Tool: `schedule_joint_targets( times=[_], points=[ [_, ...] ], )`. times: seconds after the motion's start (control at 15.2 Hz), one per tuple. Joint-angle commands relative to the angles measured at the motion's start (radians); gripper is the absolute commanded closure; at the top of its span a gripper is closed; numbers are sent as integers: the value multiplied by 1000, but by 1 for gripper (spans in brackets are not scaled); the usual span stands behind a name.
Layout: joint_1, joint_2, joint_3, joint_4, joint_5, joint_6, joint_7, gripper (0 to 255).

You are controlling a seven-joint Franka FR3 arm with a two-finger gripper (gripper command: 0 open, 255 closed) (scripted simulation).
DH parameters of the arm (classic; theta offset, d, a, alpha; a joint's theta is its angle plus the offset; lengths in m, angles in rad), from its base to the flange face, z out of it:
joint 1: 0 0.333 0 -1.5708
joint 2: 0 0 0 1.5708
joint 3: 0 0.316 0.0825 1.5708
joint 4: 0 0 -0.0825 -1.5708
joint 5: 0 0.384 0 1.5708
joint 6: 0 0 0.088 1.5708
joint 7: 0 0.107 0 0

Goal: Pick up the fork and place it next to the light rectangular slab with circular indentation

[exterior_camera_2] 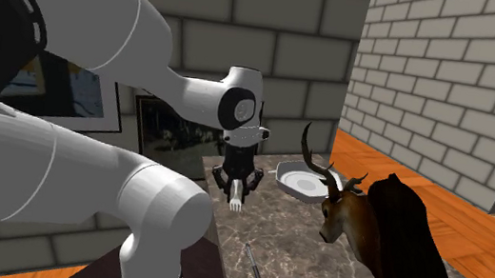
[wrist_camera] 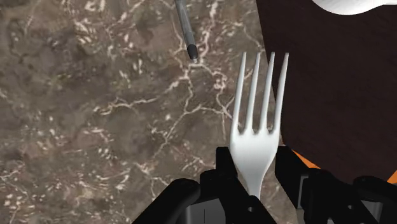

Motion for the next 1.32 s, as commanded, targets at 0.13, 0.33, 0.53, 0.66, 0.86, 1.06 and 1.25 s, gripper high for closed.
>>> schedule_joint_targets(
  times=[0.13, 0.33, 0.53, 0.66, 0.86, 1.06, 1.25],
  points=[
    [-24, -46, -19, -16, -19, -30, -27, 255],
    [-23, -50, -19, -17, -19, -33, -27, 255],
    [-23, -49, -19, -17, -19, -32, -27, 0],
    [25, 70, 43, 78, -11, -51, 12, 0],
    [53, 179, 95, 155, -13, -62, 42, 0],
    [48, 196, 92, 123, -20, -12, 43, 0],
    [42, 218, 88, 93, -28, 40, 46, 0]
  ],
)
